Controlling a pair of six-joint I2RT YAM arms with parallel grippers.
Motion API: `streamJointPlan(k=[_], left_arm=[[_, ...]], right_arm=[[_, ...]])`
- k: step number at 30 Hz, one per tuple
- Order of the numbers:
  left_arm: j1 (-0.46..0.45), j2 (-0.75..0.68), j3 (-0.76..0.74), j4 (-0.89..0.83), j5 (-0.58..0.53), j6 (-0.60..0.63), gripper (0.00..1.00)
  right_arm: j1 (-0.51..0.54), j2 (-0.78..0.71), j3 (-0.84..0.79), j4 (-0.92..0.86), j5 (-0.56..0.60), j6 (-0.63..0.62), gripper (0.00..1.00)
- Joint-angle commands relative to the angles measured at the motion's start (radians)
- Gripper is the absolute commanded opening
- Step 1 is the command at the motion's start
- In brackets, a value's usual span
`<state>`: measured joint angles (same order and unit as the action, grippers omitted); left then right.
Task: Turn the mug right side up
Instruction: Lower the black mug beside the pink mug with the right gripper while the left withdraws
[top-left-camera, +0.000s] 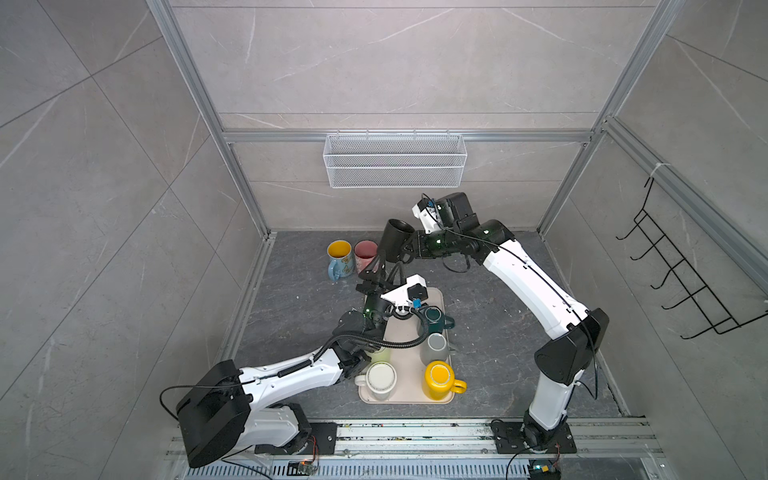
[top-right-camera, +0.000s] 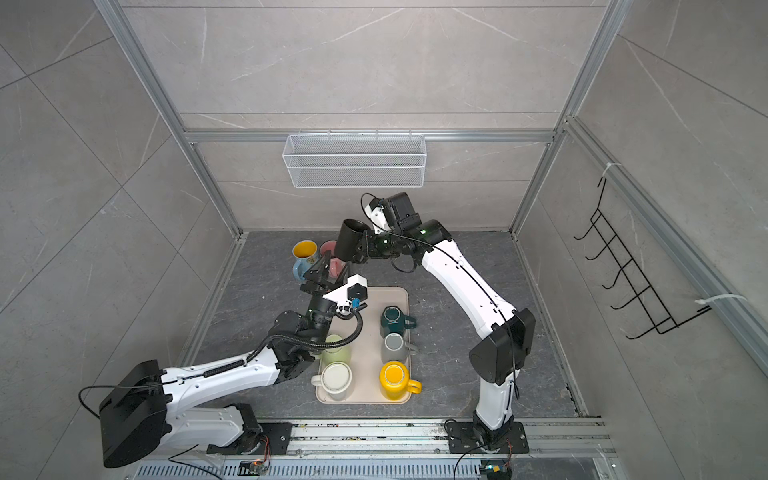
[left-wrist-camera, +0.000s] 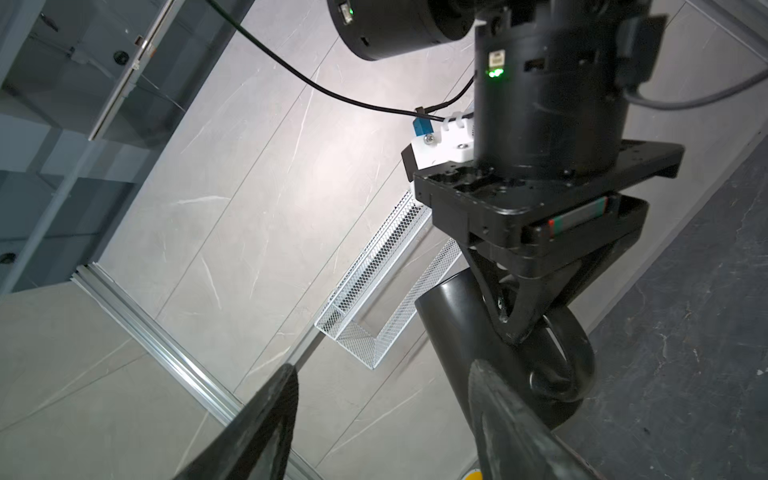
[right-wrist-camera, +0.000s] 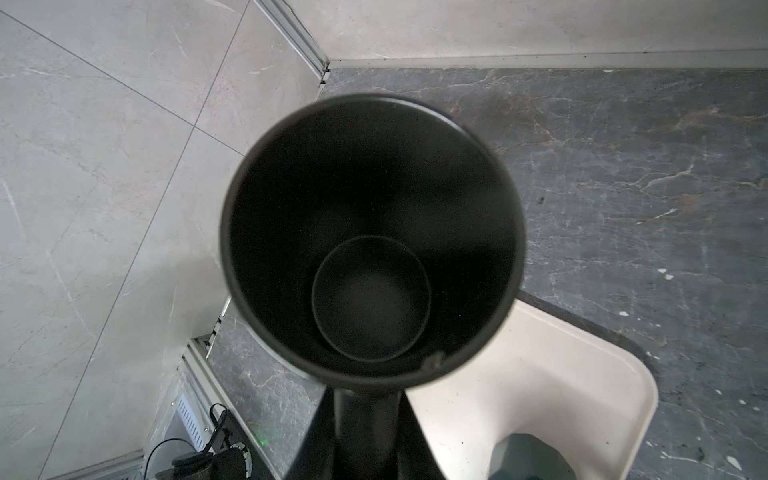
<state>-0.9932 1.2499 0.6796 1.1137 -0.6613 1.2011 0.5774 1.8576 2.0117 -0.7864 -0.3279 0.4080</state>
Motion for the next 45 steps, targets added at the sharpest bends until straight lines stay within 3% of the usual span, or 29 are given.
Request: streamJointPlan(k=[1,5,9,14,21,31,45], left_arm=[[0.001,-0.072,0.001,-0.083,-0.033,-0.129,0.68],[0.041,-0.153,0.066,-0.426,-0.016,-0.375,0.69],[0.189,-0.196,0.176,-0.797,0.068,-0.747,0.70],[0.326,-0.213,0.227,-0.985,0.177,-1.031,0.71],[0.533,-0.166,0.299,-1.201,0.467,-1.377,0.71],[0.707,-0.130,0.265,-1.176,0.764,-1.601,0.71],[0.733,-0.145,0.238,-1.178,0.821,-1.623,0.70]], right_arm=[[0.004,0.015,0.014,0.105,0.028,0.021,0.00],[0.006,0.053,0.026,0.098,0.077,0.027,0.00],[0.014,0.107,0.074,0.065,0.134,0.010,0.00],[0.042,0.169,0.143,0.014,0.267,-0.034,0.00],[0.068,0.295,0.277,-0.061,0.413,-0.076,0.00],[0.076,0.404,0.358,-0.104,0.517,-0.083,0.00],[0.075,0.503,0.364,-0.006,0.516,-0.077,0.00]])
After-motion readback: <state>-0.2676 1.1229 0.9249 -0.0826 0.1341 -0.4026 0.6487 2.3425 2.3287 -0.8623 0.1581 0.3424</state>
